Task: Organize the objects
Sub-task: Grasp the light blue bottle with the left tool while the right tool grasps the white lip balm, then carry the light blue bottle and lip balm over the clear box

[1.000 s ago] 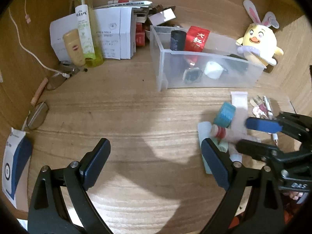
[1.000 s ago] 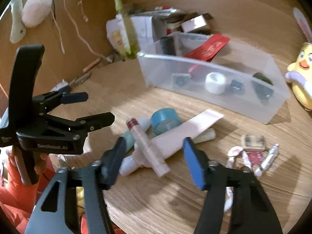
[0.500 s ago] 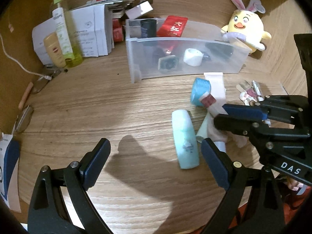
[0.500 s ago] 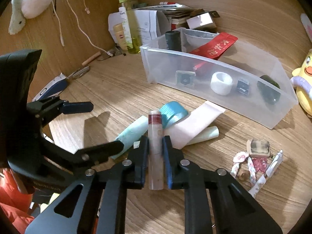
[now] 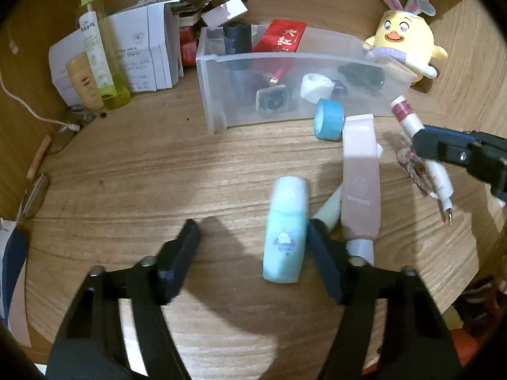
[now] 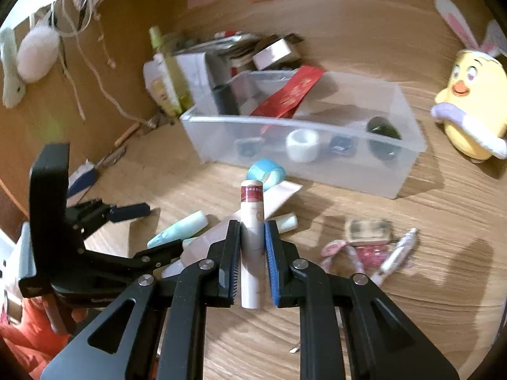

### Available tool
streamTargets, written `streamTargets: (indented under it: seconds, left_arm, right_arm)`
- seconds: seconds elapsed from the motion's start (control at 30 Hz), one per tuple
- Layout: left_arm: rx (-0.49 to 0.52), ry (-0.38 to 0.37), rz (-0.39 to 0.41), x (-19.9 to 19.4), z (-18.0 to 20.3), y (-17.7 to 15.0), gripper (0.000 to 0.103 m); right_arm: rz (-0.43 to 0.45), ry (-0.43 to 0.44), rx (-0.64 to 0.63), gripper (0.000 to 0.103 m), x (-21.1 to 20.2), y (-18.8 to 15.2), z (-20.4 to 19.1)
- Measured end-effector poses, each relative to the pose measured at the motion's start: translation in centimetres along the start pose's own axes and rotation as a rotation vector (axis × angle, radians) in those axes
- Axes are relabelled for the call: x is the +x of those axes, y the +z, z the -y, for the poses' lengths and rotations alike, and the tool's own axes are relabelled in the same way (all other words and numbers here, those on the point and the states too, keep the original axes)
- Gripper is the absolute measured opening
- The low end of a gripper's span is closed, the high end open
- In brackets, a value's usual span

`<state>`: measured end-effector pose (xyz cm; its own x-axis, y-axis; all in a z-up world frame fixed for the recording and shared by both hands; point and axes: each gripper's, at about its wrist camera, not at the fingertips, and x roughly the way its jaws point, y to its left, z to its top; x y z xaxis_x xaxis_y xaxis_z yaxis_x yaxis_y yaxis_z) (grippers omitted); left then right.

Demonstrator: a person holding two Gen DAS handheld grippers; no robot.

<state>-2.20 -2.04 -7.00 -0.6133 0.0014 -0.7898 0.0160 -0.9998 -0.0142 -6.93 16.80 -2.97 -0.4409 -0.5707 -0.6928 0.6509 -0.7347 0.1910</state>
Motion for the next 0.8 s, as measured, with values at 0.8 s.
streamTargets:
  seconds: [0.8]
  left_arm:
    - [-0.006,-0.029,0.149,-2.8,-0.4,4.1,0.024]
  right_arm:
    - [0.096,-0.084,0.109,0.014,-2.4,2.0,4.9]
